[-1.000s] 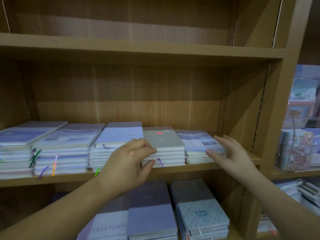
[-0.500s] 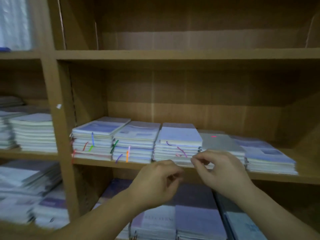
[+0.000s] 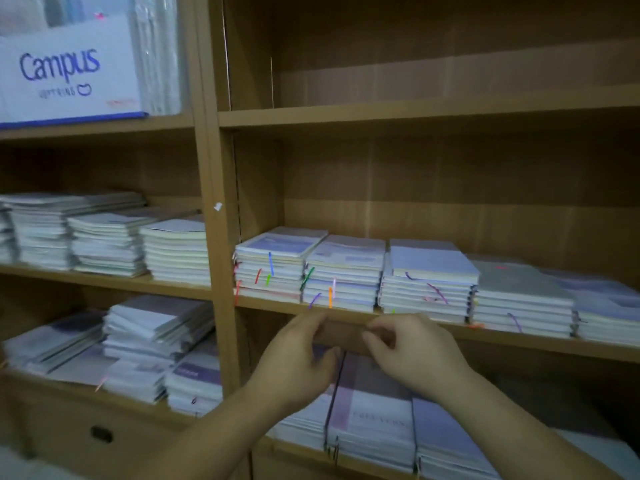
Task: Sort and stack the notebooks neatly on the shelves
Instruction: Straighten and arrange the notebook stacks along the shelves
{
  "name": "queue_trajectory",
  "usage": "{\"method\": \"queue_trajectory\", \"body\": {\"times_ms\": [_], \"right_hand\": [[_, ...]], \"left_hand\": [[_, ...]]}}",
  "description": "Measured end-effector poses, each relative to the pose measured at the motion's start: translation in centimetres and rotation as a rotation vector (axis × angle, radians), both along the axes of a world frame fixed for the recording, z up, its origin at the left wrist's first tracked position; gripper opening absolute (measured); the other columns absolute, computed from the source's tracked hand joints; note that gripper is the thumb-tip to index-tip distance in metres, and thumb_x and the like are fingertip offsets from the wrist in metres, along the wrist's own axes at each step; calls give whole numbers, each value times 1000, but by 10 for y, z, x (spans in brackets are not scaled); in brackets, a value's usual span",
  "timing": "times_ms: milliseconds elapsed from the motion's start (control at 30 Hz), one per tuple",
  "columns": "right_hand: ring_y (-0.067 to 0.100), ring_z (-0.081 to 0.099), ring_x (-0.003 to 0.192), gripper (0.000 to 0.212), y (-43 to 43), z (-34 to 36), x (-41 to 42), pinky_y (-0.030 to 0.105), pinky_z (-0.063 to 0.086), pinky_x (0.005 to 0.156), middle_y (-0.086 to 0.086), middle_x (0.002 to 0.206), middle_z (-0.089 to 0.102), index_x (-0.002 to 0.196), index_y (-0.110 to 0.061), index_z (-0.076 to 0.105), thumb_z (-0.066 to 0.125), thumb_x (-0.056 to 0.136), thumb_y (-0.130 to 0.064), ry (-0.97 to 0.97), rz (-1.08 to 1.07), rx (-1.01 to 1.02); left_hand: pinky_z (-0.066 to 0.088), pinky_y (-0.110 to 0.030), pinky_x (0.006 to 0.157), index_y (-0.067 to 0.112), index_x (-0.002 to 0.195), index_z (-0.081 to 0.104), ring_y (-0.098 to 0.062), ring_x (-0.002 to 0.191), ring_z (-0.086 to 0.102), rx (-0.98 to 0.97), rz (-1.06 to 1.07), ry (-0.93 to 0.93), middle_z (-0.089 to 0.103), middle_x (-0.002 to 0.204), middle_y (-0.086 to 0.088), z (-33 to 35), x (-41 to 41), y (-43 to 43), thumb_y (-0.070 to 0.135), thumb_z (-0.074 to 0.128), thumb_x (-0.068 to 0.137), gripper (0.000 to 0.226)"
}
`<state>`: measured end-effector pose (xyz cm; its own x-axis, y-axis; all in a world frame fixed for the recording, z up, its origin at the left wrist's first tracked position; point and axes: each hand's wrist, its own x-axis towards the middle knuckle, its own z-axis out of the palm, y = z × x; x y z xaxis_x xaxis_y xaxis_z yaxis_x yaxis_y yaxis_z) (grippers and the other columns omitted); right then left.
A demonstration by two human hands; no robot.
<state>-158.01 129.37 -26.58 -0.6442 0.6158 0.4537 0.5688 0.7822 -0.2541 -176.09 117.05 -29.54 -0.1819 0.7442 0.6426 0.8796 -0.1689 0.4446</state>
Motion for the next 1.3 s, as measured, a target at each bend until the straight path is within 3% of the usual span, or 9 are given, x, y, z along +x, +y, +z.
{"method": "queue_trajectory", "body": {"times_ms": [67, 400, 567, 667, 767, 867, 967, 1167, 1300], "right_hand": [[13, 63, 93, 32, -2, -1, 0, 31, 54, 75, -14, 91, 70, 107, -43, 67, 49, 89, -63, 4, -14, -19], [12, 65, 92, 29, -3, 9, 38, 31, 55, 75, -13, 90, 71, 99, -33, 72, 55, 91, -56, 79, -117, -19], [15, 65, 97, 24, 13, 10, 45, 32, 54, 76, -11, 93, 70, 97, -32, 74, 61, 91, -51, 186, -187, 2], [23, 61, 94, 16, 35, 17, 38, 33, 50, 66, -5, 92, 59, 97, -27, 76, 70, 88, -39, 330, -232, 280], [27, 60, 101, 28, 59, 26, 36, 38, 52, 76, 0, 104, 62, 109, -24, 75, 67, 87, -39, 302, -229, 404], [30, 65, 109, 37, 78, 25, 35, 43, 51, 92, 4, 112, 70, 112, -26, 77, 62, 85, -46, 270, -211, 361], [25, 65, 110, 40, 88, 26, 28, 49, 50, 99, -2, 112, 73, 113, -30, 77, 60, 87, -53, 283, -214, 287], [21, 65, 96, 16, 97, 29, 12, 41, 52, 85, -12, 98, 72, 96, -35, 80, 70, 87, -44, 366, -237, 286], [24, 65, 92, 22, 97, 27, 3, 43, 53, 84, -10, 96, 71, 94, -32, 80, 63, 87, -45, 379, -213, 301]], "left_hand": [[45, -10, 86, 56, 122, 49, 8, 105, 55, -11, 3, -14, 56, 113, 29, 0, -2, -3, 27, 69, 91, 47], [53, -31, 92, 26, 133, 59, -3, 107, 58, -26, -24, -10, 61, 116, 12, -4, 32, 15, 32, 70, 90, 45], [56, -40, 76, 16, 105, 70, -14, 84, 62, 4, 56, -21, 66, 92, 3, 7, 39, 50, 45, 63, 84, 37], [55, -39, 70, 15, 85, 68, -20, 73, 62, -6, 149, -125, 66, 76, 0, 9, 32, 82, 47, 70, 83, 32], [56, -36, 67, 23, 76, 69, -10, 69, 64, -16, 157, -222, 68, 69, 7, -4, 30, 101, 42, 78, 83, 22], [56, -32, 65, 35, 70, 68, 0, 64, 64, 12, 157, -339, 67, 63, 16, -17, 33, 113, 42, 81, 79, 17], [56, -32, 64, 31, 67, 66, 0, 62, 63, 67, 166, -456, 66, 62, 17, -22, 36, 126, 40, 83, 76, 21], [49, -27, 56, 24, 68, 69, -4, 51, 55, 117, 129, -672, 63, 56, 7, -23, 34, 137, 32, 88, 74, 22], [48, -28, 55, 24, 70, 72, -7, 51, 54, 107, 82, -717, 64, 57, 1, -24, 29, 135, 31, 88, 75, 18]]}}
